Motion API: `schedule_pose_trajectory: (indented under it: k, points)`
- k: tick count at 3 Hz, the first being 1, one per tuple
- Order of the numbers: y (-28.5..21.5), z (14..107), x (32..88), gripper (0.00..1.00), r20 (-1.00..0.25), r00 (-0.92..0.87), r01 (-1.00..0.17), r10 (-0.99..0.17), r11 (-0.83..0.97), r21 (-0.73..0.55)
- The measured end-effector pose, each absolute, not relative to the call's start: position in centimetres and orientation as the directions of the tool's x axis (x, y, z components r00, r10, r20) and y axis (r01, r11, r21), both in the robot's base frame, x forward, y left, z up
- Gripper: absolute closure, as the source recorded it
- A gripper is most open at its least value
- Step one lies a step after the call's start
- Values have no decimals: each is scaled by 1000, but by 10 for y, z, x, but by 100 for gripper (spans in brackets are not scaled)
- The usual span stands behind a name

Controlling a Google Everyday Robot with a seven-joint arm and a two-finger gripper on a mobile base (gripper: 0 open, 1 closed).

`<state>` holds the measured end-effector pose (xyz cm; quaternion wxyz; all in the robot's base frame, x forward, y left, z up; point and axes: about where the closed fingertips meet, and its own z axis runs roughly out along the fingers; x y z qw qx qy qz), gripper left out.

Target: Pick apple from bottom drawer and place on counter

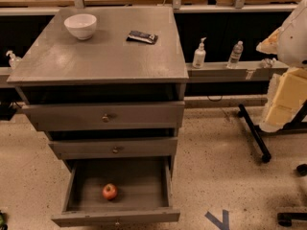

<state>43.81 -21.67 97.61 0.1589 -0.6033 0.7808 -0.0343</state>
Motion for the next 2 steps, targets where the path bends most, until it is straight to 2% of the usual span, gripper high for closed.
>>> schedule_pose_trajectory:
  k: [1,2]
  points:
    - [-217,976,438,0,-207,-221,-931,-953,270,-246]
    - [-176,959,474,0,-255,-166,-949,-952,224,-220]
